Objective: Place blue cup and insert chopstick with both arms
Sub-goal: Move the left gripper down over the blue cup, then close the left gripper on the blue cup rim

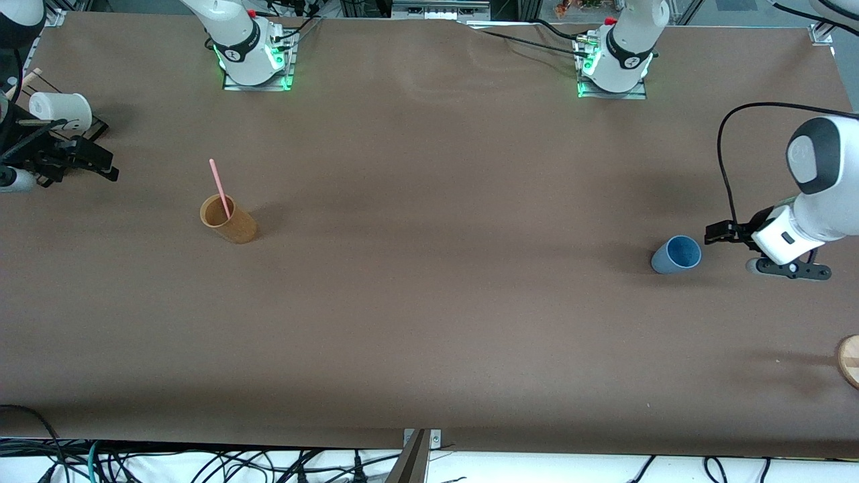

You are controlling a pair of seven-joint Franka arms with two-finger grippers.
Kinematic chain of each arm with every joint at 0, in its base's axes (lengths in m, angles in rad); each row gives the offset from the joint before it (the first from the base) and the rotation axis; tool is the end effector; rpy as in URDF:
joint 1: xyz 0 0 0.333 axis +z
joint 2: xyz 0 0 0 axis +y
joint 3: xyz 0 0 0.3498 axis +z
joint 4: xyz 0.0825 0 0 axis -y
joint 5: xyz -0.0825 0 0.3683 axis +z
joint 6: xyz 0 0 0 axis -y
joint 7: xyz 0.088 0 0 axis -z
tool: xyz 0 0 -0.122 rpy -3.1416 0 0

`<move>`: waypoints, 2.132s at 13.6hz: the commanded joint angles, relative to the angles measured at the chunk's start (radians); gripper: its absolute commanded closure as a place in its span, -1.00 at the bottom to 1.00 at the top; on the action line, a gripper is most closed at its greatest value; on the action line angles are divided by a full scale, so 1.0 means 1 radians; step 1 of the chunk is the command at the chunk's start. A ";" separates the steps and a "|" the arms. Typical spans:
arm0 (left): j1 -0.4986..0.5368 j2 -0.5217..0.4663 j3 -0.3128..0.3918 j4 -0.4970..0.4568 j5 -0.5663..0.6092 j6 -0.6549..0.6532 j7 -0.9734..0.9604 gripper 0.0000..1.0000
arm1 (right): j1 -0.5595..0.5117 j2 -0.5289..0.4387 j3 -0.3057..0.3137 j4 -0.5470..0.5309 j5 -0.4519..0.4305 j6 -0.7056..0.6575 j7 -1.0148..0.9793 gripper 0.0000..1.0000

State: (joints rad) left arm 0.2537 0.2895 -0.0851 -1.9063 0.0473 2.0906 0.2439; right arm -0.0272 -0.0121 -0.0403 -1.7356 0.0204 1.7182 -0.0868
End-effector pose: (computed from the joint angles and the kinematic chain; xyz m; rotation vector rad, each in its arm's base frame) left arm 0.5911 0.1066 0.3661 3.1272 -0.1544 -0.1643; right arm 0.5411 -0.0345 0.5868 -3.1205 -0.0254 0.0058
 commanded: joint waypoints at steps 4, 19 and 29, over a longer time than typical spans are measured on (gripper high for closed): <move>0.001 0.036 -0.005 -0.053 0.045 0.126 0.017 -1.00 | 0.003 0.009 -0.006 0.024 0.000 -0.011 -0.011 -1.00; -0.008 0.039 0.005 -0.256 0.040 0.388 0.037 -1.00 | 0.003 0.009 -0.006 0.024 0.000 -0.011 -0.010 -1.00; -0.010 0.020 0.008 -0.212 -0.033 0.277 0.015 1.00 | 0.003 0.009 -0.006 0.024 0.000 -0.011 -0.010 -1.00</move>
State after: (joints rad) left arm 0.2499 0.3387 -0.0812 -2.1321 0.0383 2.4171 0.2591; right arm -0.0272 -0.0116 -0.0407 -1.7353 0.0204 1.7181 -0.0868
